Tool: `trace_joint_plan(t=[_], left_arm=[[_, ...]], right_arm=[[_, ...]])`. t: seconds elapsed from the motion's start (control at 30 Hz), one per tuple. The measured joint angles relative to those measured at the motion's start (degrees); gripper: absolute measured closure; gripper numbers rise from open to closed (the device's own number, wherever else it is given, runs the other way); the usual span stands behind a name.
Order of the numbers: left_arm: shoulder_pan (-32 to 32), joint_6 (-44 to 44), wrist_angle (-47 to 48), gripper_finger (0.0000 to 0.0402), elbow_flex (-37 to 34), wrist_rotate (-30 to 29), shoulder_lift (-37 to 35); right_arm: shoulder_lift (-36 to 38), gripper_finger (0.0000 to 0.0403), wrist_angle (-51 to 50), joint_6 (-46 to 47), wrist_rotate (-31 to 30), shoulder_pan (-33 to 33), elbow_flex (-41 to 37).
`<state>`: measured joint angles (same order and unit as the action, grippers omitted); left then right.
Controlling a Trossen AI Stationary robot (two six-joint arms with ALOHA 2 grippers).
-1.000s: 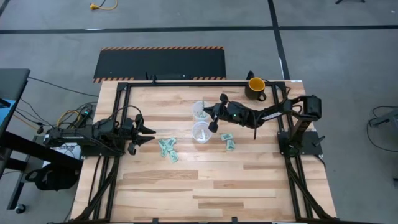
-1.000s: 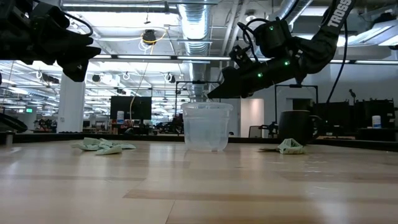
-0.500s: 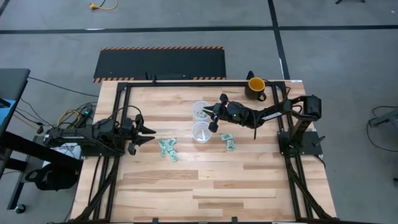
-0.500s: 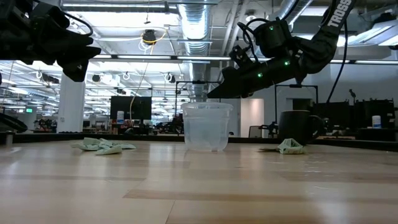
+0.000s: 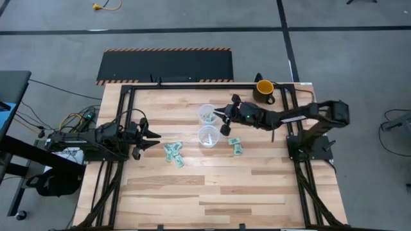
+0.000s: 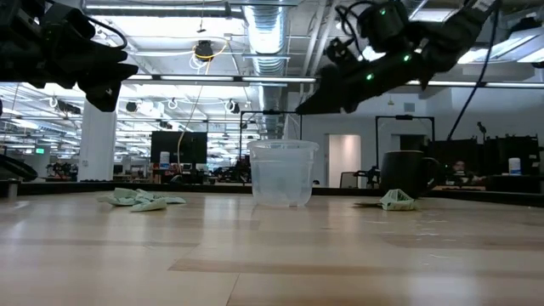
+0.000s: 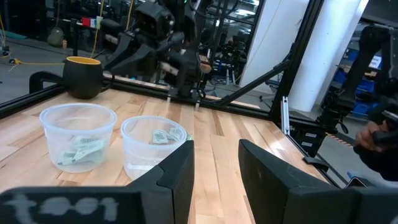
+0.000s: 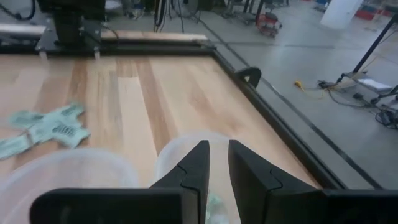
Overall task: Pick and place items into bin
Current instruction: Put the green stevia packet into the top transparent bin
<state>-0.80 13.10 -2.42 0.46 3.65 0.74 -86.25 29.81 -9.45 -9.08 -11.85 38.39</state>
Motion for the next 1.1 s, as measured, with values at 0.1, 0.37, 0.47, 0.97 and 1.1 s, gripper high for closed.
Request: trace_joint_plan(t=[0.1,0.37,0.47,0.97,1.1], left_arm=[[0.0,0.0,0.0,0.0288,0.0,0.0,0.0],[0.0,0.0,0.0,0.0287,0.0,0.0,0.0],[0.0,0.0,0.0,0.0288,0.0,0.0,0.0],[0.0,0.0,0.0,0.0287,0.0,0.0,0.0],[0.0,0.0,0.0,0.0288,0.0,0.0,0.0]], right_arm=[[5.4,0.0349,-8.2,1.0,0.0,0.5,0.0],[18.5,0.0349,-32.8,11.1,0.0,2.4,0.0],[21.9,0.0349,-40.6,15.7,0.2,3.6,0.0],[16.2,0.0349,-43.2,29.1,0.2,9.2,0.0],[11.9,0.0349,-43.0,32.3,0.3,9.2,0.0]])
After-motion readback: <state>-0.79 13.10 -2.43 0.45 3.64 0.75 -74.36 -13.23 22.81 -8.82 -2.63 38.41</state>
